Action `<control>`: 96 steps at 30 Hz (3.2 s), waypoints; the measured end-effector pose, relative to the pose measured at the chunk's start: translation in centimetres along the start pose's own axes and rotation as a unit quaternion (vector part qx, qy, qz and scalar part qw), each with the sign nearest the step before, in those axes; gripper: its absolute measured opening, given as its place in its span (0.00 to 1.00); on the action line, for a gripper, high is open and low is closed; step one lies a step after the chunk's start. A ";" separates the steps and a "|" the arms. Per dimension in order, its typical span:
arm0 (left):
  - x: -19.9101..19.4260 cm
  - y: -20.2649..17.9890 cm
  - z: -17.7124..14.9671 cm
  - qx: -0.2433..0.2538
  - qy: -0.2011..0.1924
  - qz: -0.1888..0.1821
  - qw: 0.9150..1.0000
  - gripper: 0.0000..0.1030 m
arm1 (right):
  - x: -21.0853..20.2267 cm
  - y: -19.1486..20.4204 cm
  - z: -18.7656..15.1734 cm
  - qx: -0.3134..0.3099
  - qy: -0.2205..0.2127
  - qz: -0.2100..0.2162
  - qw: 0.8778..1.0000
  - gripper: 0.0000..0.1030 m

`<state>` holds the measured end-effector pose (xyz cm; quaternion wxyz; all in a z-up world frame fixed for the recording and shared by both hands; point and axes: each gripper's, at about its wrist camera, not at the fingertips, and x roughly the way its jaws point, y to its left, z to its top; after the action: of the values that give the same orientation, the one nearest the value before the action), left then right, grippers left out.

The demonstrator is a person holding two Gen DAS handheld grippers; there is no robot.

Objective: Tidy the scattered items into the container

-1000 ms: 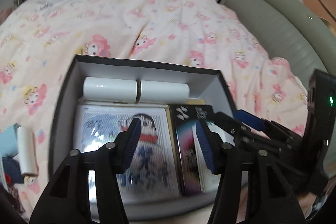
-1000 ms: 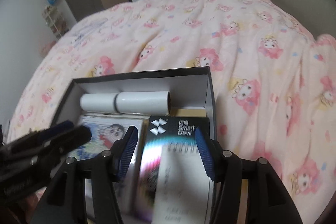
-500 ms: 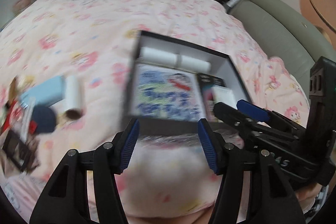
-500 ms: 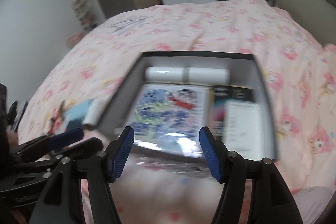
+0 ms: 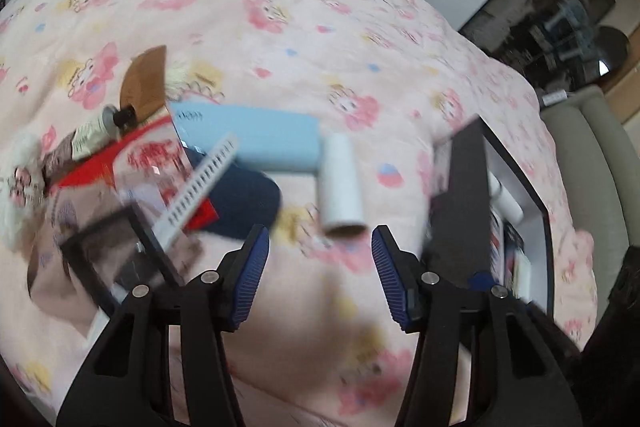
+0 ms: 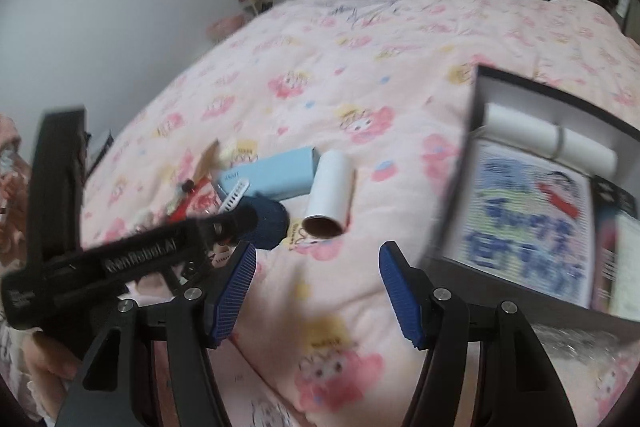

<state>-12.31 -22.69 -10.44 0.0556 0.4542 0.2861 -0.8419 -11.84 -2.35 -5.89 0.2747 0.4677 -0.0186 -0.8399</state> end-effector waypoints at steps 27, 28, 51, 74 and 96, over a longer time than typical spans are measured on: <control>2.5 1.2 0.0 -0.023 0.034 -0.153 0.987 0.48 | 1.3 -3.0 -4.2 0.026 0.079 0.069 0.994 0.38; 2.7 0.3 -0.4 -0.008 0.047 -0.163 0.986 0.48 | 0.6 -3.8 -5.0 0.035 0.087 0.078 0.993 0.38; 7.7 -7.0 -4.9 0.114 0.160 -0.154 0.968 0.37 | -4.3 -8.4 -9.7 0.124 0.055 -0.002 0.991 0.49; -2.5 -16.5 -5.8 0.255 0.084 -0.196 0.943 0.31 | -10.8 -11.6 -4.3 0.117 -0.041 0.020 0.992 0.21; 14.1 -25.9 0.2 0.241 0.095 0.000 0.966 0.32 | 0.8 -27.1 5.1 0.165 0.068 0.070 0.981 0.27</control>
<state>-29.80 1.02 -10.46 -0.0835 0.5319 0.0787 -0.8390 -28.31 19.12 -11.47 0.2521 0.5602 -0.1711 -0.7703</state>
